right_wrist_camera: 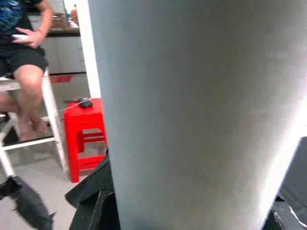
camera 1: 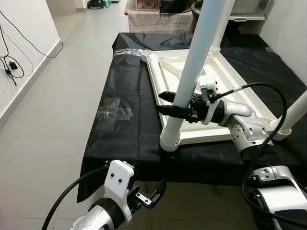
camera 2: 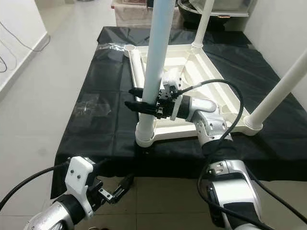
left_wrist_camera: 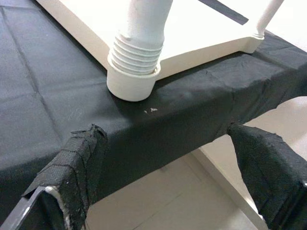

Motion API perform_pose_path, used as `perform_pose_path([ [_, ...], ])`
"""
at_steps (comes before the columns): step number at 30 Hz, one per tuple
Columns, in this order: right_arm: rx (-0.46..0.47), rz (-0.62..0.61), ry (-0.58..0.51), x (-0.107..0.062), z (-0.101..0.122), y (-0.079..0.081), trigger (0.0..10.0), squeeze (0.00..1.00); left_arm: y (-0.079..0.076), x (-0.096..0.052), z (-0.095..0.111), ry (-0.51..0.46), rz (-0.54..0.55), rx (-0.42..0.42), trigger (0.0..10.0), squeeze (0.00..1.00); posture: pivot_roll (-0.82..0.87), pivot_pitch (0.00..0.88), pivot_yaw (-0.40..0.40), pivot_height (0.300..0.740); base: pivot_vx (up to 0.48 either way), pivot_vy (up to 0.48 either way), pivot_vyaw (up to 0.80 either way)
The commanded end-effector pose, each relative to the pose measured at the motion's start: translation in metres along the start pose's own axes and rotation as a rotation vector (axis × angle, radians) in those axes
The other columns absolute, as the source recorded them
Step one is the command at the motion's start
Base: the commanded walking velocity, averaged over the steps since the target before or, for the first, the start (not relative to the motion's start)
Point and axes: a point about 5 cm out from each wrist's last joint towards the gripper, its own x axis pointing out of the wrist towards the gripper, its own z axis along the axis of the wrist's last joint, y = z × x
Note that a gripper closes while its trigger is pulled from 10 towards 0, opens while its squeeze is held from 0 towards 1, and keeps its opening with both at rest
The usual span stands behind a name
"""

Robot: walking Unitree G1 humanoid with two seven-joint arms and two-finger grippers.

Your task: Building children table

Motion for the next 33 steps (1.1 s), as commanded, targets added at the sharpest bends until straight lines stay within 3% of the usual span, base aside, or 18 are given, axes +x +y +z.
perform_pose_path([
  [1, 0.132, 0.067, 0.093, 0.008, -0.034, 0.010, 10.0, 0.00, -0.003, -0.002, 0.003, 0.000, -0.004, 0.015, 10.0, 0.00, 0.10, 0.229, -0.045, 0.740, 0.000, 0.000, 0.00],
  [17, 0.151, 0.115, 0.092, 0.004, -0.012, -0.010, 10.0, 0.00, -0.011, -0.007, 0.009, -0.007, -0.014, 0.017, 10.0, 0.00, 0.11, 0.249, -0.055, 0.740, 0.000, 0.000, 0.00],
  [19, 0.152, 0.128, 0.065, -0.006, -0.002, -0.015, 10.0, 0.00, -0.012, -0.007, 0.008, -0.003, -0.012, 0.014, 10.0, 0.00, 0.11, 0.250, -0.056, 0.740, 0.000, 0.000, 0.00],
  [25, 0.123, 0.140, 0.089, -0.019, 0.004, -0.017, 10.0, 0.00, -0.012, -0.008, 0.007, 0.002, -0.009, 0.012, 10.0, 0.00, 0.11, 0.246, -0.056, 0.740, 0.000, 0.000, 0.00],
  [33, 0.116, 0.156, 0.103, -0.023, 0.005, -0.017, 10.0, 0.00, -0.011, -0.008, 0.007, 0.005, -0.006, 0.015, 10.0, 0.00, 0.11, 0.245, -0.056, 0.740, 0.000, 0.000, 0.00],
])
